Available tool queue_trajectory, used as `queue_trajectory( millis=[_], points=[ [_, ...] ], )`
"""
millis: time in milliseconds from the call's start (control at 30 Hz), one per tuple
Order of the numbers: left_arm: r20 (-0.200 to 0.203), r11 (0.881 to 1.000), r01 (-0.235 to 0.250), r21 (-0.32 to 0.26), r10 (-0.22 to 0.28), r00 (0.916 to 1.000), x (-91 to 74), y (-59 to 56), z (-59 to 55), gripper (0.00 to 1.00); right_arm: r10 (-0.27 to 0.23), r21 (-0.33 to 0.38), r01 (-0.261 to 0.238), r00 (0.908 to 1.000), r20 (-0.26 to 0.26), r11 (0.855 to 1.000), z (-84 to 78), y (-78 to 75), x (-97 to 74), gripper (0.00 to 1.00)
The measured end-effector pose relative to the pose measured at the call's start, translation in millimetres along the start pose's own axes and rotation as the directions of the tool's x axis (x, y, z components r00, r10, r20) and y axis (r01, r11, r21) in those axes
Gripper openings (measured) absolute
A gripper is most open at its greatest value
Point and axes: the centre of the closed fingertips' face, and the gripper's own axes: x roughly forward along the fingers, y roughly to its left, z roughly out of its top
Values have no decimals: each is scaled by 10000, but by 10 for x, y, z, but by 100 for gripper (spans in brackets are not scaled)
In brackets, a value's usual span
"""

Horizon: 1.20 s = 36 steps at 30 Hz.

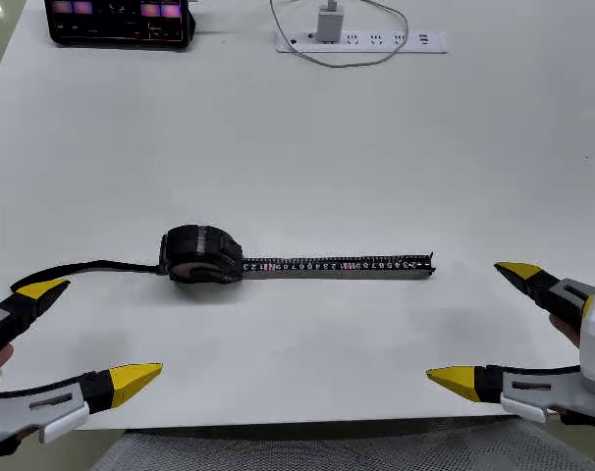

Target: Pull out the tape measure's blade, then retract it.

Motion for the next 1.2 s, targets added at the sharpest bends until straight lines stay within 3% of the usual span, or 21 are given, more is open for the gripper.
queue_trajectory(
  millis=[433, 1200],
  points=[
    [57, 10000, 0, -38, 1, 10000, 37, -2, 41, 84, 15, -26, -15, 10000, 33, 10000, -15, -60, 17, 89],
    [100, 9993, 60, -381, -57, 9999, 351, -75, 152, 86, 34, -33, -34, 10000, 84, 10000, -24, -157, 69, 89]
  ],
)
